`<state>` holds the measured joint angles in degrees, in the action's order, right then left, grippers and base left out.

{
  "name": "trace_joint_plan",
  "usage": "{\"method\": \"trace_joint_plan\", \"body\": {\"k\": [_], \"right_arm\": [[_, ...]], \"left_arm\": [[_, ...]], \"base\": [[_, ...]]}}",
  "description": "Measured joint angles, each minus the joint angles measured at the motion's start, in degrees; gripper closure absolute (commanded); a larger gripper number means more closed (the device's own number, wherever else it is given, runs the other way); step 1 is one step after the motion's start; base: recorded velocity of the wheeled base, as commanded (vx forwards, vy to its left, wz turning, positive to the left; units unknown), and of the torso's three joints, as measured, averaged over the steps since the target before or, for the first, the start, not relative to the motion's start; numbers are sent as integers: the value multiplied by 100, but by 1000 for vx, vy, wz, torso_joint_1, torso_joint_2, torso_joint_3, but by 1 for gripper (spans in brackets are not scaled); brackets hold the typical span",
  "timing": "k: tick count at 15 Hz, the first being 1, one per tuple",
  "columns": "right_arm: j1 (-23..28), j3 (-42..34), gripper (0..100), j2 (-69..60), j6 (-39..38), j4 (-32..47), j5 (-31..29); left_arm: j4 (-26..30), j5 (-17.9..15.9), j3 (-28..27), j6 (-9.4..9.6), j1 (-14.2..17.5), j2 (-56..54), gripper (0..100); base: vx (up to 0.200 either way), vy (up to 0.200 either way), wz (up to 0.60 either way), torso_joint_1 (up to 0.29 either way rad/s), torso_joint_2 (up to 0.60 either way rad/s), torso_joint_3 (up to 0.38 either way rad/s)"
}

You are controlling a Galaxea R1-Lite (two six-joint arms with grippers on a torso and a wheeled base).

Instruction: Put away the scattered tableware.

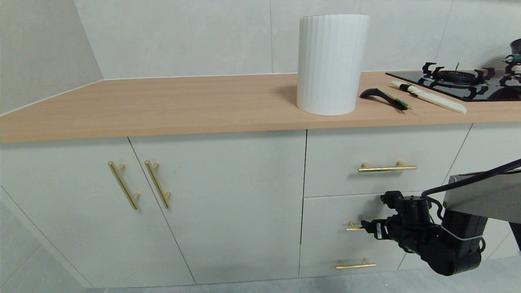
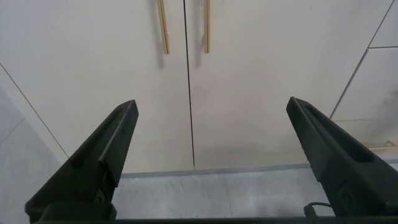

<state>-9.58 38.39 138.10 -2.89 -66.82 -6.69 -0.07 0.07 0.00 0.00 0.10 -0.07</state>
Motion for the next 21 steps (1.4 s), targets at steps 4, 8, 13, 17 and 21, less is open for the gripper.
{"method": "trace_joint_plan", "body": {"k": [4,8,13,17,21], "right_arm": [[-12,34,0,171,29,-10,-30],[-28,-77,0,190,38,-7,-39],[-98,-273,0,149,49,34,-41],[-108,-571,0,44,148,39,-23],[-105,-918,0,-151,196,55,2]], "left_arm": [[0,0,0,0,-2,0,0],[0,0,0,0,0,0,0],[0,0,0,0,0,0,0],[0,0,0,0,0,0,0],[0,0,0,0,0,0,0]], "base": [[0,0,0,0,0,0],[0,0,0,0,0,0],[0,0,0,0,0,0],[0,0,0,0,0,0],[0,0,0,0,0,0]]}}
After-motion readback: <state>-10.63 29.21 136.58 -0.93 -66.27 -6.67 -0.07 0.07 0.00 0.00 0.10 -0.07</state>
